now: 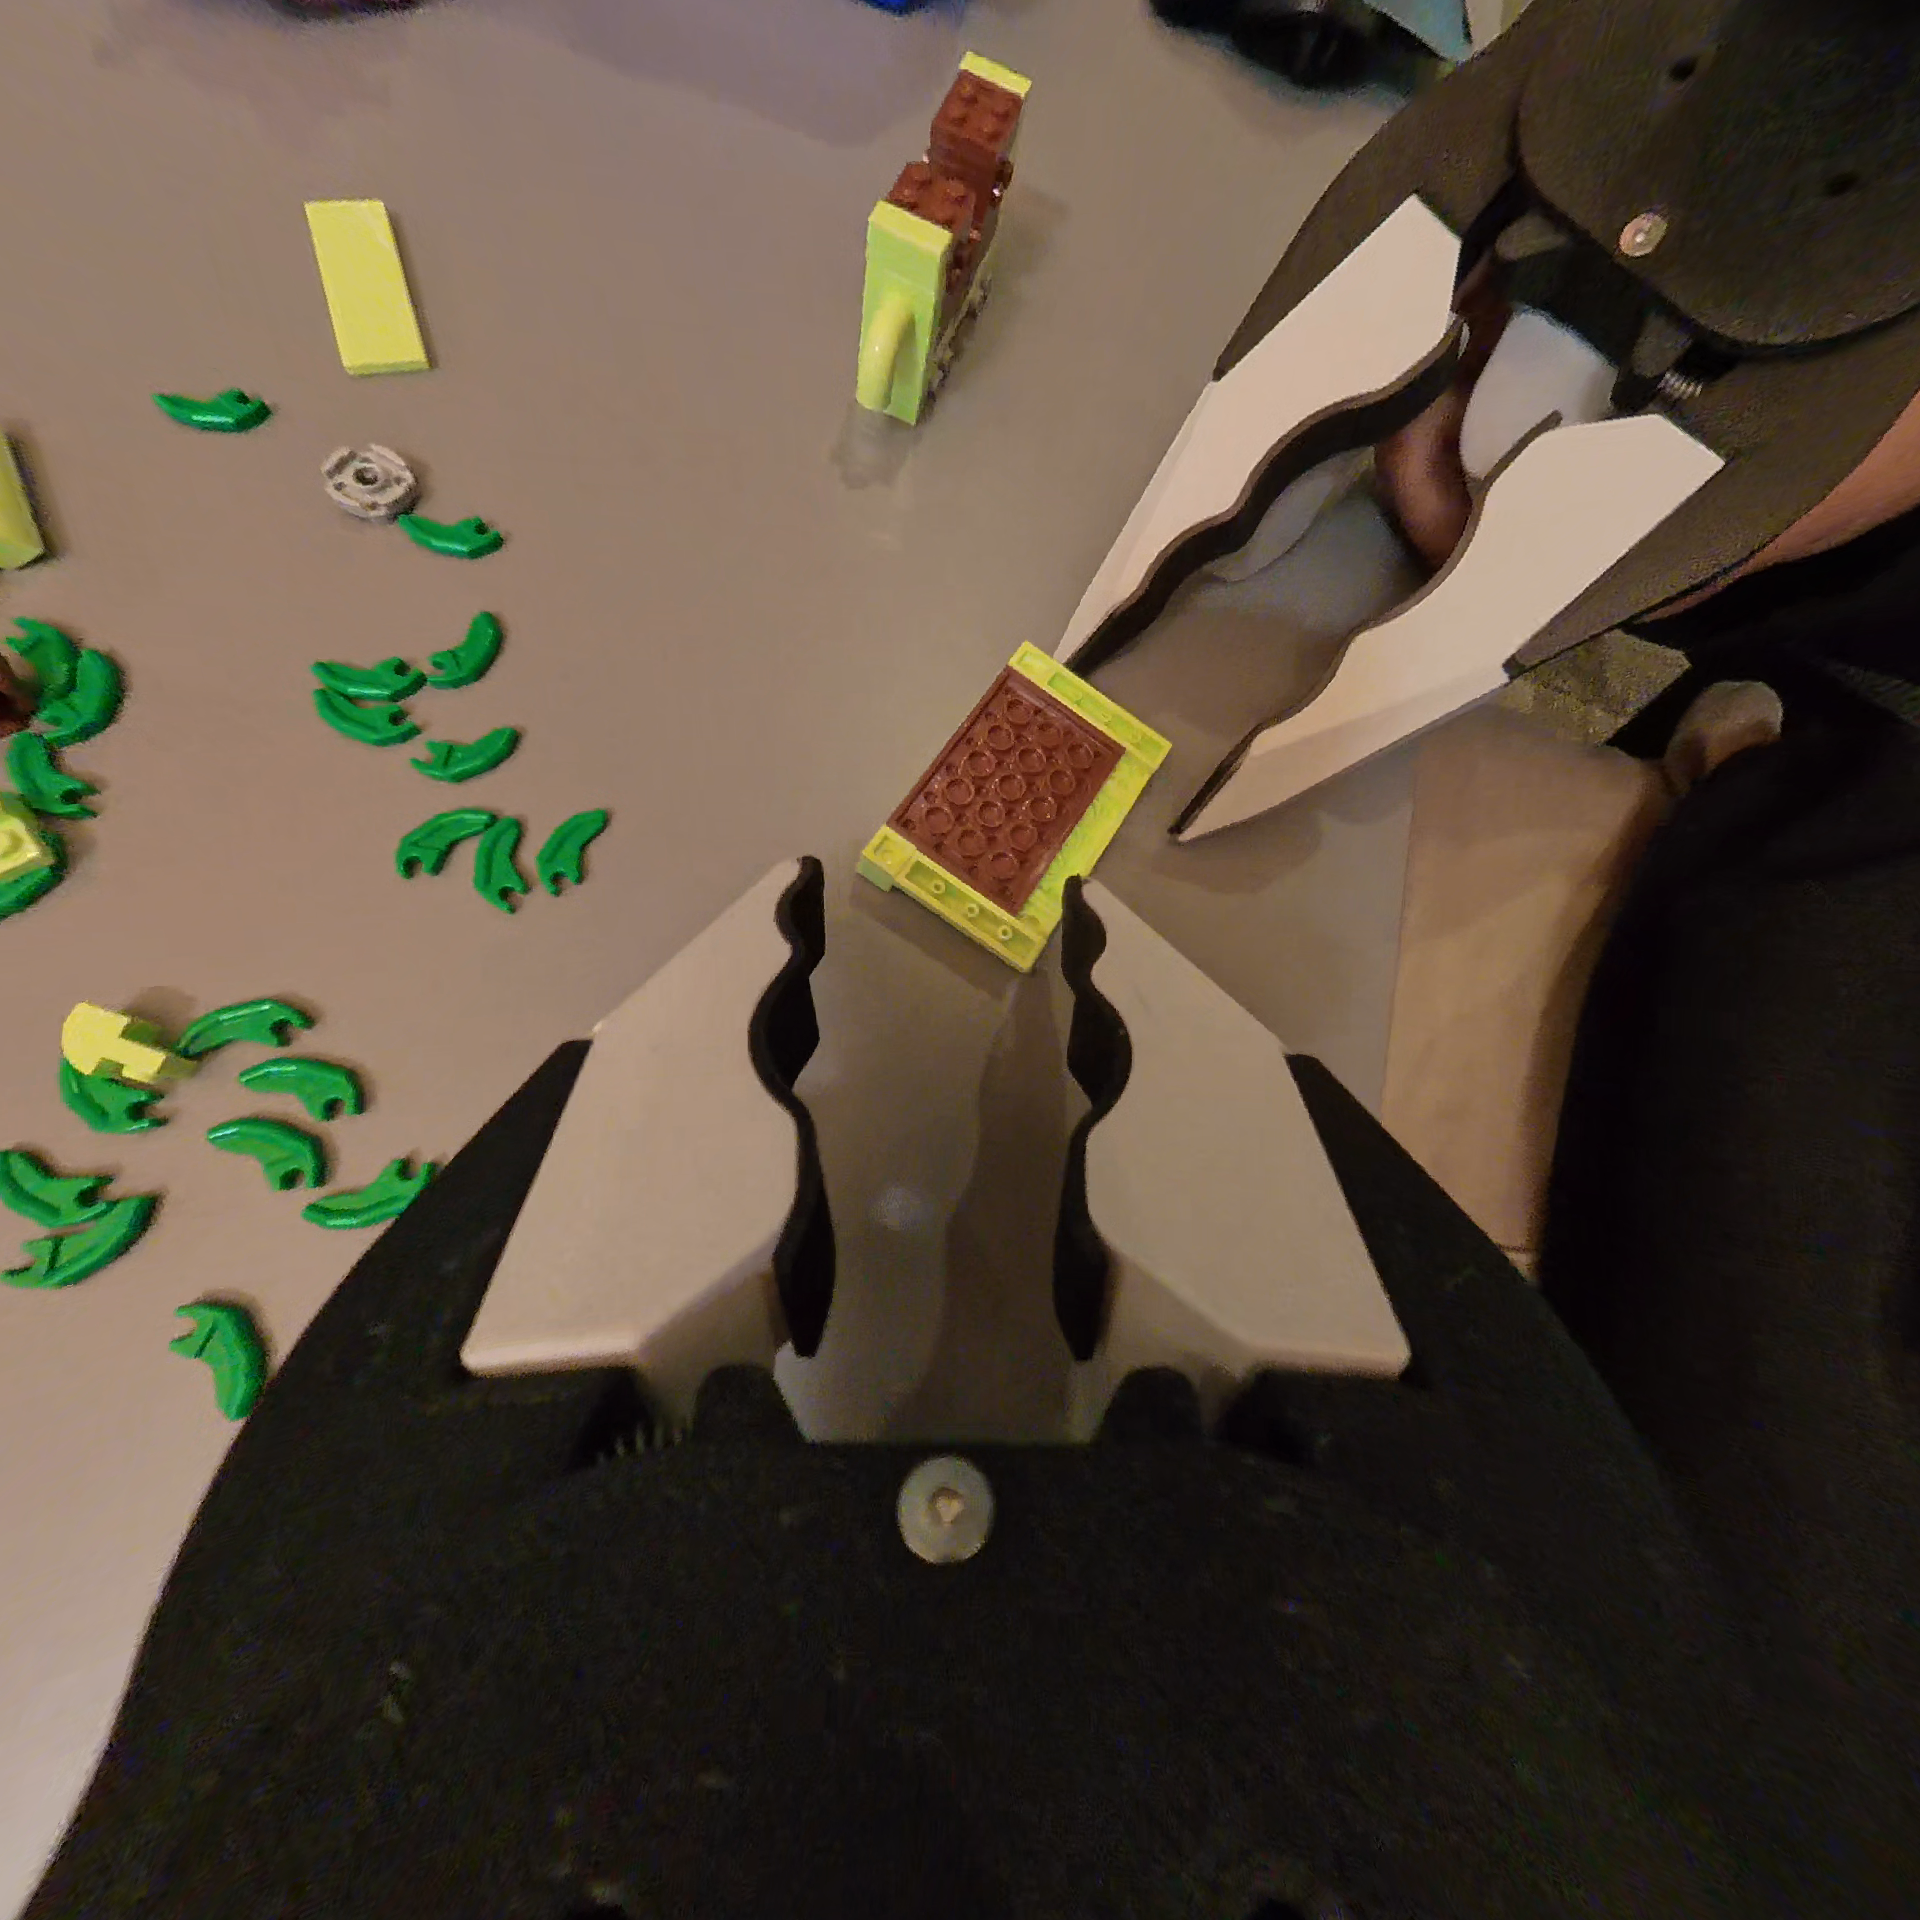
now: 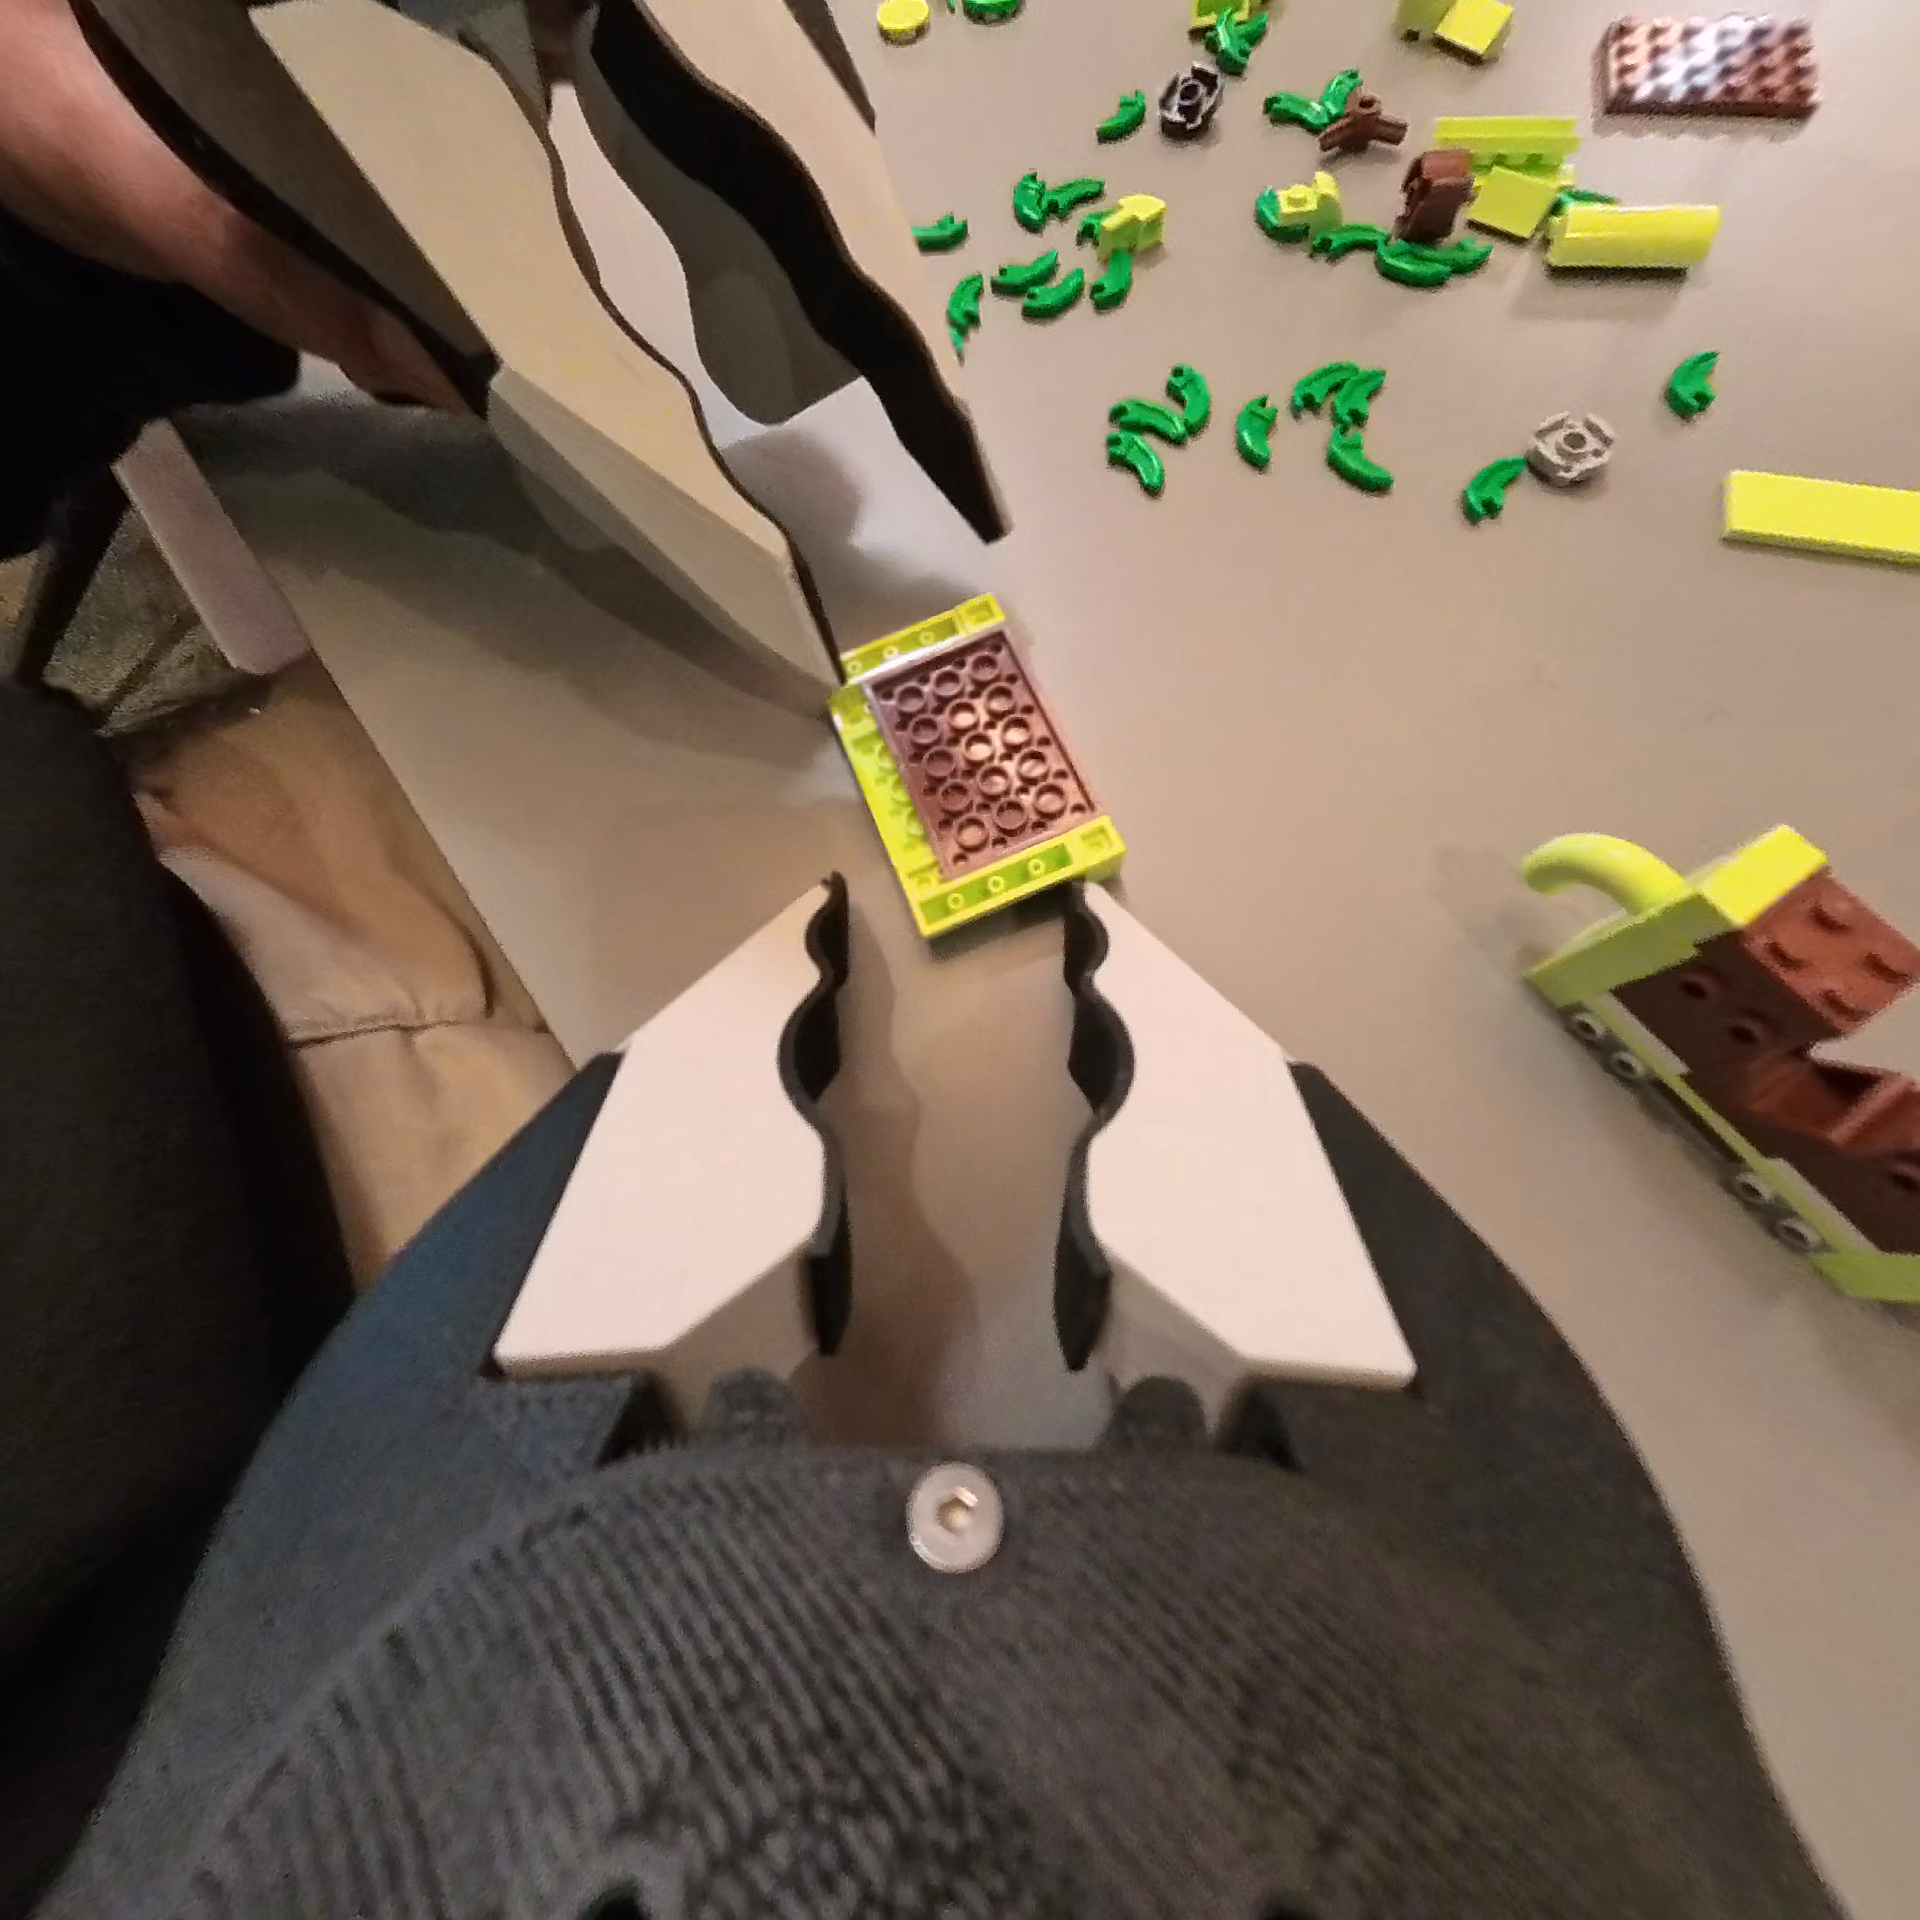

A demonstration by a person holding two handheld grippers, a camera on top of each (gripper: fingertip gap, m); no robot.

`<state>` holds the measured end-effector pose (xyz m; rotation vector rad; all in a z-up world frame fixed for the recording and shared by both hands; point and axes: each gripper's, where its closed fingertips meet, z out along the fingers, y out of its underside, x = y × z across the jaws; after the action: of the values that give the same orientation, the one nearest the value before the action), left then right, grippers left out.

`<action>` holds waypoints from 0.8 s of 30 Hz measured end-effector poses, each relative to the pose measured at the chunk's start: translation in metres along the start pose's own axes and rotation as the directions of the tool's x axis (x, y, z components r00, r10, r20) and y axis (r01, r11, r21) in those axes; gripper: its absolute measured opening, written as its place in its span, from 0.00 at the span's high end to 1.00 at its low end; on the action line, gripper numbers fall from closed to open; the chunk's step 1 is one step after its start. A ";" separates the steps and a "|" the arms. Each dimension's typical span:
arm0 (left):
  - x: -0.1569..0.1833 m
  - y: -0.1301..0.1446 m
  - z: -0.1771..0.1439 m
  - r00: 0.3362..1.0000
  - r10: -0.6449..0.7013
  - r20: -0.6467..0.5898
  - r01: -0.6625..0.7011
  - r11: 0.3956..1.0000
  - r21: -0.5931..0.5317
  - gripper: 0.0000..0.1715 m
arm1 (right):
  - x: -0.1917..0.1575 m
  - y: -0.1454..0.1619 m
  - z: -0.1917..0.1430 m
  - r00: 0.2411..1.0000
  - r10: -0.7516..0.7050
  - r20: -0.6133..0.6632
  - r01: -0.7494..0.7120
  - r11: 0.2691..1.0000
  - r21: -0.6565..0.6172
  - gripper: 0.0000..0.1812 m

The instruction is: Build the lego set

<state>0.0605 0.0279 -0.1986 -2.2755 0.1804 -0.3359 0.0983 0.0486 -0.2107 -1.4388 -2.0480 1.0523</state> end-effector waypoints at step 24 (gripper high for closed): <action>-0.016 -0.013 -0.003 0.992 0.032 0.121 -0.044 0.993 0.106 0.64 | 0.019 -0.063 -0.030 0.992 -0.030 0.120 -0.017 0.928 0.371 0.68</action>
<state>0.0442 0.0379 -0.1898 -2.1742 0.1406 -0.1853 0.0742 0.0653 -0.1440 -1.1952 -1.8020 1.4677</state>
